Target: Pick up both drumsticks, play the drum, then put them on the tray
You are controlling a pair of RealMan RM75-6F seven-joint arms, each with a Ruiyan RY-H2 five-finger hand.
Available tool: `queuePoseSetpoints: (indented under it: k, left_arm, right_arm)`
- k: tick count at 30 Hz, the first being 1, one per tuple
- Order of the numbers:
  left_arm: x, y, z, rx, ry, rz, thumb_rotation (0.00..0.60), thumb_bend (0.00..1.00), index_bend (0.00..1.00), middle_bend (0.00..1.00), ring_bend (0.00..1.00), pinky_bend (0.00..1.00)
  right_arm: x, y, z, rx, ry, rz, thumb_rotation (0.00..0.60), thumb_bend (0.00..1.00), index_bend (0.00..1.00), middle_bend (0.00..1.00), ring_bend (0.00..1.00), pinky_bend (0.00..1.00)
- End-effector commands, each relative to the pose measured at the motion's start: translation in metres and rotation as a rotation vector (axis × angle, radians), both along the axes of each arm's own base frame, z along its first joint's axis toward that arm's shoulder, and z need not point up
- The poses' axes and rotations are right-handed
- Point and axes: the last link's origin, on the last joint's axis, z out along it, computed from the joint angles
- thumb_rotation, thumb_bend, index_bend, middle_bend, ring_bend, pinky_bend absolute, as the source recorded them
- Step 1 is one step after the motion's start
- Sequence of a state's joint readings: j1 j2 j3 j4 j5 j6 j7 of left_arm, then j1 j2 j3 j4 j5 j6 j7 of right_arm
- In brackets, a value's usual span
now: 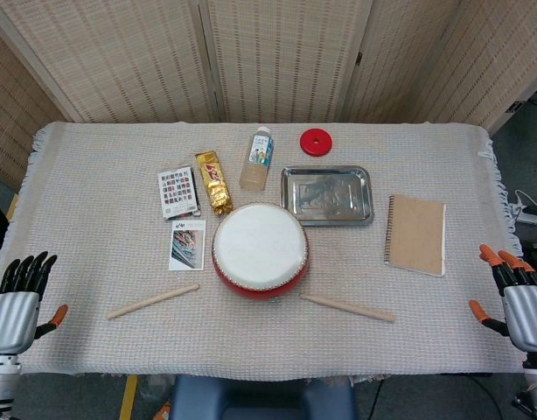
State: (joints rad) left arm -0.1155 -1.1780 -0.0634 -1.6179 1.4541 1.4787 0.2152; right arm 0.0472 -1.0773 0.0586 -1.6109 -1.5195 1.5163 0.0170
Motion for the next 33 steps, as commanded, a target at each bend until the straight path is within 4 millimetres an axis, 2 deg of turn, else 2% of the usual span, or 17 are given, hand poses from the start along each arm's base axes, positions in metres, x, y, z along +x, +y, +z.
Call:
queuePoseSetpoints:
  k: [1,6,9,12,16,22,27,33]
  left_arm:
    - [0.000,0.001,-0.002,-0.005,-0.005,0.001,0.600,0.30,0.00,0.00,0.00,0.01]
    - [0.003,0.004,-0.006,-0.022,-0.022,-0.013,0.600,0.30,0.00,0.00,0.00,0.02]
    - [0.008,0.008,-0.011,-0.054,-0.063,-0.029,0.600,0.30,0.08,0.02,0.00,0.04]
    - [0.013,0.016,-0.014,-0.081,-0.107,-0.041,0.600,0.31,0.13,0.07,0.02,0.08]
    - [0.026,0.025,-0.026,-0.120,-0.156,-0.075,0.600,0.33,0.23,0.17,0.11,0.14]
    - [0.047,0.040,-0.053,-0.217,-0.234,-0.087,0.600,0.38,0.34,0.23,0.15,0.15]
    - [0.059,0.051,-0.086,-0.318,-0.274,-0.032,0.600,0.39,0.36,0.23,0.16,0.15]
    - [0.066,0.056,-0.121,-0.341,-0.270,0.043,0.600,0.39,0.37,0.24,0.15,0.14]
  right_arm:
    - [0.000,0.000,0.000,-0.002,-0.001,0.001,0.600,0.20,0.06,0.20,0.05,0.20]
    - [0.000,0.001,0.002,-0.005,0.002,0.006,0.600,0.20,0.06,0.20,0.05,0.21]
    - [0.000,0.002,0.004,-0.012,0.006,0.010,0.600,0.20,0.06,0.20,0.05,0.21]
    - [0.000,0.002,0.007,-0.025,0.006,0.020,0.600,0.20,0.06,0.20,0.05,0.21]
    - [0.002,0.000,0.009,-0.027,0.012,0.032,0.600,0.20,0.06,0.20,0.05,0.21]
    - [0.005,-0.004,0.011,-0.020,0.017,0.049,0.600,0.20,0.06,0.20,0.05,0.21]
    - [0.006,-0.005,0.012,-0.012,0.017,0.051,0.600,0.20,0.06,0.20,0.05,0.21]
    - [0.004,-0.004,0.012,-0.004,0.007,0.038,0.600,0.20,0.06,0.20,0.05,0.21]
